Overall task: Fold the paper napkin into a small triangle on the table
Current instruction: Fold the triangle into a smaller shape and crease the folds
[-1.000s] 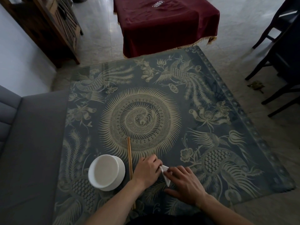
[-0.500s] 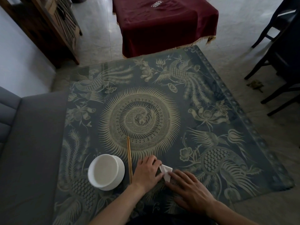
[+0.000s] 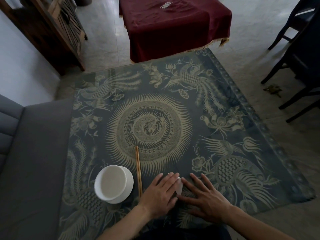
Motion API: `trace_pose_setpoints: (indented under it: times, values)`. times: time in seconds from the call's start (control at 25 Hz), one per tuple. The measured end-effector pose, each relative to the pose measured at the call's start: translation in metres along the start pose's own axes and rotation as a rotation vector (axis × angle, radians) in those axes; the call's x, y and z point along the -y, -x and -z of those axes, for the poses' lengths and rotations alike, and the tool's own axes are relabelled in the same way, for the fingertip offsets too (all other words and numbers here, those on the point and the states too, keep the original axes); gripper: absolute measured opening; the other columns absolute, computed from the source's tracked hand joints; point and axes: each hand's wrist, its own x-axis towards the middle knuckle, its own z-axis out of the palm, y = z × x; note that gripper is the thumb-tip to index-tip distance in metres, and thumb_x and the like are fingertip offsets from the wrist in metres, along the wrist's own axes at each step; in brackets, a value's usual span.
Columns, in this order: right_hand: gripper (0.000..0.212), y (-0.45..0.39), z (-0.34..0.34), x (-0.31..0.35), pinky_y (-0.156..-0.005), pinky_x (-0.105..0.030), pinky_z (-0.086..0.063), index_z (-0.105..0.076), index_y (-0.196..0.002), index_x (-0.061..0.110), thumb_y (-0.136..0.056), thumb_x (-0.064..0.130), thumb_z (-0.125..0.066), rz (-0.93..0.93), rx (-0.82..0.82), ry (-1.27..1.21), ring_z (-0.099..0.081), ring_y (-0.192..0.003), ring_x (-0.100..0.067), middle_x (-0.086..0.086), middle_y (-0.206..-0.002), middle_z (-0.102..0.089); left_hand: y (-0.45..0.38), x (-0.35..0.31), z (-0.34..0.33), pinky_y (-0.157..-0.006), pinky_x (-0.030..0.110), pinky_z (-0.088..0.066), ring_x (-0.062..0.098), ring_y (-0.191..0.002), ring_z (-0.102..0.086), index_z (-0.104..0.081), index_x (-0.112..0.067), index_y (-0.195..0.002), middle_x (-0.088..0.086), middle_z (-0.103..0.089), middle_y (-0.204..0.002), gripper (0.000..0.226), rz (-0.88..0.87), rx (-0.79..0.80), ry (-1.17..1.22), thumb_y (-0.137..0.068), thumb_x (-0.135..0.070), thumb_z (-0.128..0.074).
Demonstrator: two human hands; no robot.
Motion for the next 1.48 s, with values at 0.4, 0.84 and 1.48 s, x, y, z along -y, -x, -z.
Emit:
trace_pose_setpoints:
  times: [0.4, 0.84, 1.48]
  values:
    - [0.065, 0.000, -0.003, -0.001, -0.107, -0.060, -0.010, -0.012, -0.149, 0.053, -0.092, 0.067, -0.040, -0.002, 0.035, -0.028, -0.013, -0.145, -0.041, -0.005, -0.163, -0.012, 0.005, 0.001, -0.004, -0.112, 0.047, -0.008, 0.019, -0.148, -0.012, -0.020, -0.013, -0.154, 0.003, -0.015, -0.161, 0.063, 0.039, 0.122, -0.077, -0.102, -0.049, -0.029]
    - [0.077, -0.003, 0.010, 0.002, -0.111, -0.052, -0.017, -0.017, -0.154, 0.030, -0.090, 0.065, -0.040, -0.099, 0.024, -0.122, -0.026, -0.143, -0.032, 0.004, -0.158, -0.028, 0.004, 0.017, 0.007, -0.111, 0.053, -0.006, 0.023, -0.147, -0.014, -0.026, -0.017, -0.153, -0.003, -0.017, -0.161, 0.060, 0.127, 0.163, -0.098, -0.101, -0.046, -0.027]
    - [0.075, -0.027, 0.026, -0.013, -0.115, -0.047, -0.023, -0.017, -0.155, 0.028, -0.088, 0.029, -0.051, 0.014, 0.092, -0.112, -0.017, -0.147, -0.026, 0.012, -0.161, -0.017, 0.024, -0.003, -0.014, -0.114, 0.047, -0.007, 0.022, -0.149, -0.007, -0.017, -0.009, -0.154, 0.009, -0.012, -0.162, 0.076, 0.018, 0.156, -0.042, -0.097, -0.055, -0.037]
